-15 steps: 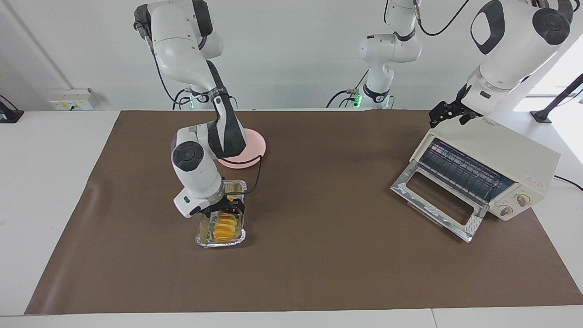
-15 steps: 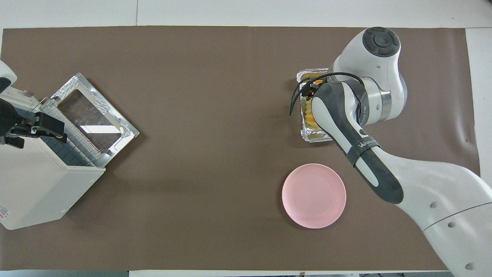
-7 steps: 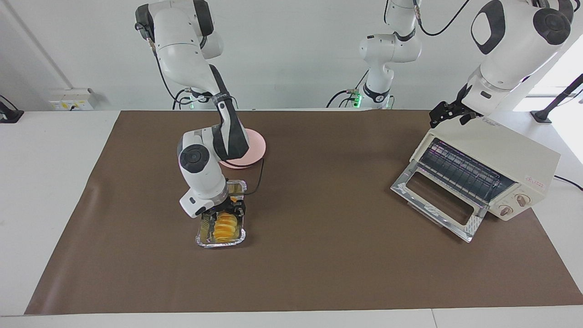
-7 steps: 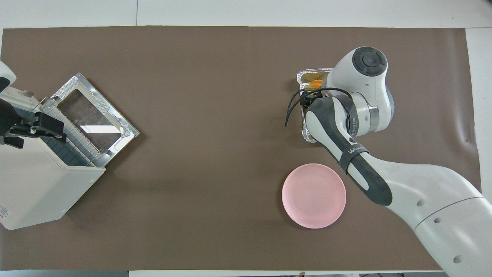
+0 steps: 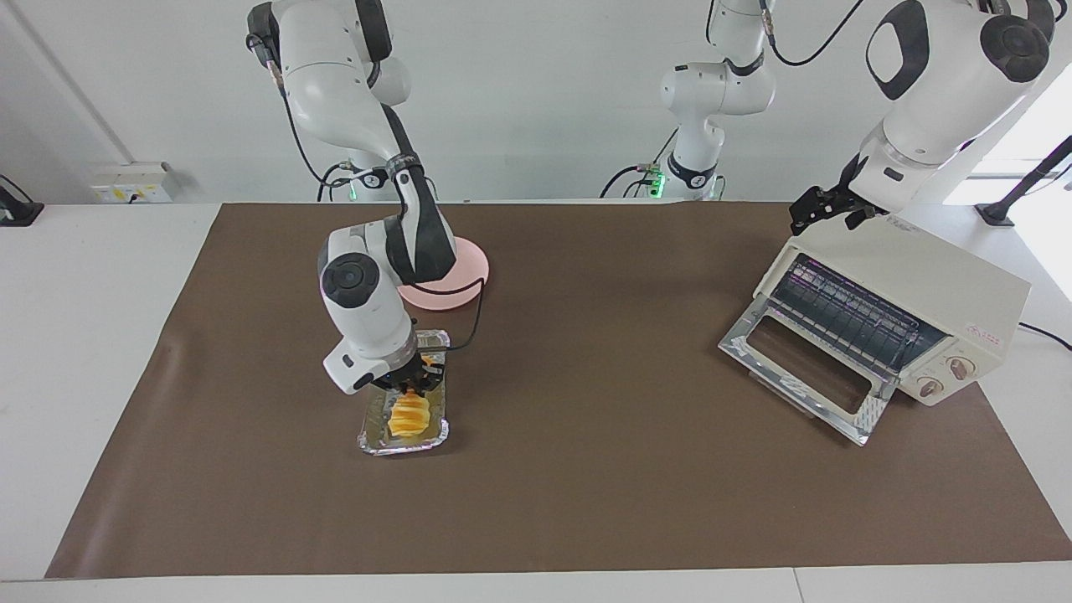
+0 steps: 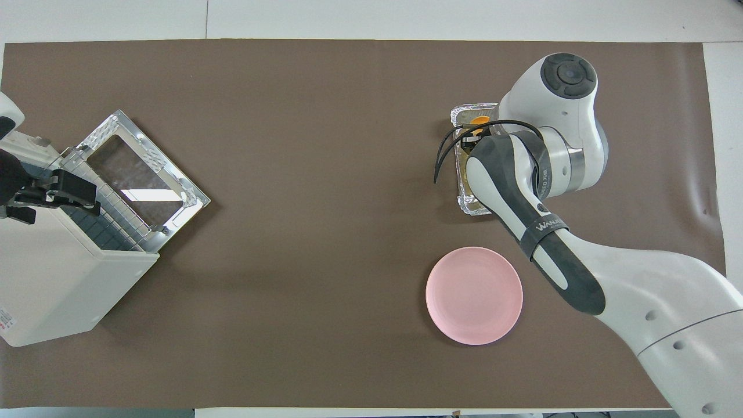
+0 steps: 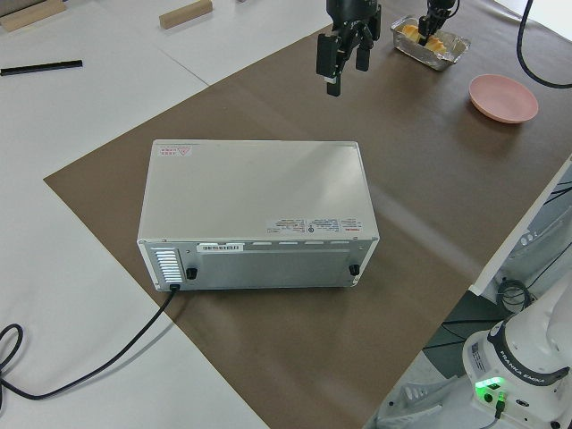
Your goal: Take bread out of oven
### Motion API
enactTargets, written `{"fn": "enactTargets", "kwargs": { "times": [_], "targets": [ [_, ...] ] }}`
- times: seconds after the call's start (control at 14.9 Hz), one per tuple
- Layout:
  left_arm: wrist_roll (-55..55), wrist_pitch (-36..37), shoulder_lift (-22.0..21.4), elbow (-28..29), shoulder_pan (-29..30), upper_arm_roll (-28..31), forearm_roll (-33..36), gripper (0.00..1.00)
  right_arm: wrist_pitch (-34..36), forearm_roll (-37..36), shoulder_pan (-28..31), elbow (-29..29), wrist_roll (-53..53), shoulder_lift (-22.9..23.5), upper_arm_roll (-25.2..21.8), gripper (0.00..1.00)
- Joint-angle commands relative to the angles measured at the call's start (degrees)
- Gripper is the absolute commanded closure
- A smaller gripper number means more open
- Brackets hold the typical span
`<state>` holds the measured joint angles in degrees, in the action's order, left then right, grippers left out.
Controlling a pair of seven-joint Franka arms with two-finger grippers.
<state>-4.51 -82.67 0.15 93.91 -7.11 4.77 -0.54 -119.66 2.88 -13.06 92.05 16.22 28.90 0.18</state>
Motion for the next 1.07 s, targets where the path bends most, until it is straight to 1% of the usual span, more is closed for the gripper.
{"fn": "enactTargets", "kwargs": {
  "times": [0.0,0.07,0.2,0.4,0.6,0.67,0.8,0.87,1.0],
  "targets": [
    [-0.1,-0.4,-0.6,0.0,0.0,0.2,-0.3,0.0,2.6,-0.6,0.4,-1.3,0.7,-0.5,0.4,1.0],
    [-0.1,-0.3,-0.7,0.0,0.0,0.2,-0.3,0.0,4.0,-0.6,0.4,-1.8,0.7,-0.8,0.4,1.0],
    [-0.1,-0.4,-0.7,0.0,0.0,0.2,-0.3,0.0,7.5,-0.6,0.3,-2.4,0.7,-2.8,0.4,1.0],
    [-0.1,-0.4,-0.6,0.0,0.0,0.2,-0.3,0.0,13.6,-0.7,0.4,-2.3,0.7,-7.6,0.4,1.0],
    [-0.1,-0.4,-0.6,0.0,0.0,0.2,-0.3,0.0,20.0,-0.6,0.2,-1.2,2.2,-13.5,0.5,1.0],
    [-0.1,-0.4,-0.6,0.0,0.0,0.2,-0.3,0.0,22.5,-0.6,0.1,0.2,3.9,-15.9,0.9,1.0],
    [-0.1,-0.4,-0.7,0.0,0.0,0.2,-0.3,0.0,23.3,-0.6,-3.2,5.3,6.3,-20.8,1.0,1.0],
    [-0.1,-0.4,-0.7,0.0,0.0,0.2,-0.3,0.0,22.6,-0.5,-4.2,8.9,7.7,-23.9,1.0,1.0],
    [-0.1,-0.4,-0.6,0.0,0.0,0.2,-0.3,0.0,19.0,-0.5,-7.7,18.2,8.5,-30.5,1.0,1.0]
  ]
}}
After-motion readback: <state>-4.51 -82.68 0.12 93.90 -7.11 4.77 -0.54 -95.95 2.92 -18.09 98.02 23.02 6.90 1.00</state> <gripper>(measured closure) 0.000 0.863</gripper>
